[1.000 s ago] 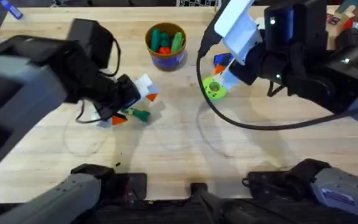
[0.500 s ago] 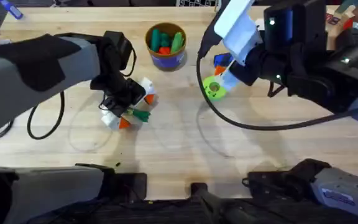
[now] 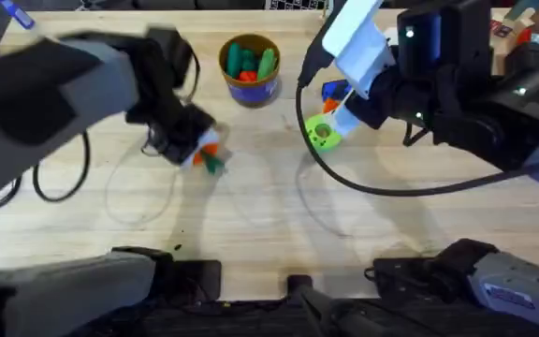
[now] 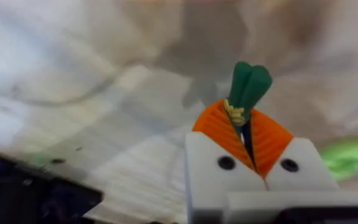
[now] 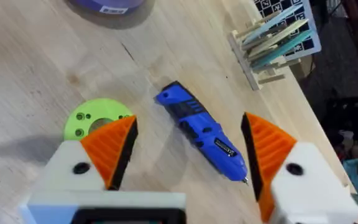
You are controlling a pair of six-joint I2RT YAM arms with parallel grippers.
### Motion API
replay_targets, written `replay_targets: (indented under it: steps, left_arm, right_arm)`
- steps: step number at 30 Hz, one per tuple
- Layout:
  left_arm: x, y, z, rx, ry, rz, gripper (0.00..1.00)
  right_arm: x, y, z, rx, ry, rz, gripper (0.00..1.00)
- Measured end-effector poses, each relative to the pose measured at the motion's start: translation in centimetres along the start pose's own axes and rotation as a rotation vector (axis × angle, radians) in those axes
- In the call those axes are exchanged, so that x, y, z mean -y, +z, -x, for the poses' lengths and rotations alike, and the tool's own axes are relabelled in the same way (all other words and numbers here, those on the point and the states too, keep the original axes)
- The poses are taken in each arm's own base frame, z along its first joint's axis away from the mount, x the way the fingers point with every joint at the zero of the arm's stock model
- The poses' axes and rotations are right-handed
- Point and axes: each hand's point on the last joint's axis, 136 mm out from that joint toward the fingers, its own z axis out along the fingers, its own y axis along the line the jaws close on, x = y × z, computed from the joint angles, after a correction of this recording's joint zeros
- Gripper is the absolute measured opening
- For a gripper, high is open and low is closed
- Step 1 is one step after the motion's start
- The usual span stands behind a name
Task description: Pick up the gripper from the table and insert it into the empty holder that is missing its gripper. Then pick up a screw, insert it into the mounting hole, and use the screwdriver to tighten it. Finally, clean up the table by picking up the vegetable and placing it into the bucket.
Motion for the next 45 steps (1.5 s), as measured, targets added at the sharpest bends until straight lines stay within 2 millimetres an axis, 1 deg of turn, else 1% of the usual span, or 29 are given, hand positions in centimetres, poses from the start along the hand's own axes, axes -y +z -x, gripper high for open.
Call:
replay_targets:
  steps: [1,6,8,9,11,14,16,19,22,24,25,26,27,30,31,33,36,39,42,45]
  left_arm:
    - [1.2,-1.1,0.4,0.024,0.018,-0.049,0.017]
    - [8.4,-8.4,2.9,0.188,0.137,-0.37,0.017]
    - [10.9,-10.4,3.8,0.251,0.186,-0.48,0.017]
    - [11.9,-11.0,4.2,0.279,0.207,-0.522,0.016]
    - [13.4,-11.8,4.8,0.32,0.242,-0.579,0.016]
    - [15.5,-11.8,5.3,0.36,0.301,-0.626,0.016]
    - [16.7,-11.2,5.2,0.379,0.369,-0.634,0.016]
    - [18.0,-9.4,4.7,0.395,0.513,-0.608,0.016]
    - [18.5,-7.7,4.0,0.392,0.639,-0.569,0.016]
    - [18.5,-7.1,3.9,0.397,0.688,-0.553,0.024]
    - [18.5,-7.0,4.0,0.402,0.711,-0.547,0.129]
    - [18.5,-7.0,4.0,0.405,0.723,-0.544,0.263]
    - [18.5,-7.0,4.0,0.41,0.737,-0.543,0.439]
    - [18.6,-7.1,4.0,0.421,0.759,-0.544,0.901]
    - [18.6,-7.1,4.0,0.422,0.763,-0.545,0.96]
    - [18.9,-7.4,4.1,0.436,0.772,-0.554,0.984]
    - [19.0,-8.0,4.0,0.457,0.804,-0.562,0.985]
    - [18.4,-9.9,3.5,0.489,0.849,-0.572,0.985]
    - [16.7,-13.0,2.4,0.533,0.917,-0.576,0.985]
    - [13.5,-16.2,0.5,0.564,0.996,-0.561,0.986]
  right_arm:
    - [0.0,0.0,0.0,0.0,0.0,0.0,0.991]
    - [0.0,0.0,0.0,0.0,0.0,0.0,0.991]
    - [0.0,0.0,0.0,0.0,0.0,0.0,0.992]
    - [0.0,0.0,0.0,0.0,0.0,0.0,0.991]
    - [0.0,0.0,0.0,0.0,0.0,0.0,0.992]
    - [0.0,0.0,0.0,0.0,0.0,0.0,0.992]
    - [0.0,0.0,0.0,0.0,0.0,0.0,0.991]
    - [0.0,0.0,0.0,0.0,0.0,0.0,0.991]
    - [0.0,0.0,0.0,0.0,0.0,0.0,0.991]
    - [0.0,0.0,0.0,0.0,0.0,0.0,0.991]
    - [0.0,0.0,0.0,0.0,0.0,0.0,0.991]
    - [0.0,0.0,0.0,0.0,0.0,0.0,0.992]
    - [0.0,0.0,0.0,0.0,0.0,0.0,0.992]
    - [0.0,0.0,0.0,0.0,0.0,0.0,0.991]
    - [0.0,0.0,0.0,0.0,0.0,0.0,0.992]
    - [0.0,0.0,0.0,0.001,0.016,-0.001,0.992]
    - [0.0,0.0,-0.1,-0.005,0.088,0.003,0.991]
    - [-0.1,-0.5,-0.4,-0.035,0.181,0.019,0.991]
    - [0.4,-2.2,-0.2,-0.049,0.268,0.023,0.991]
    - [1.7,-4.9,0.8,-0.021,0.349,0.01,0.992]
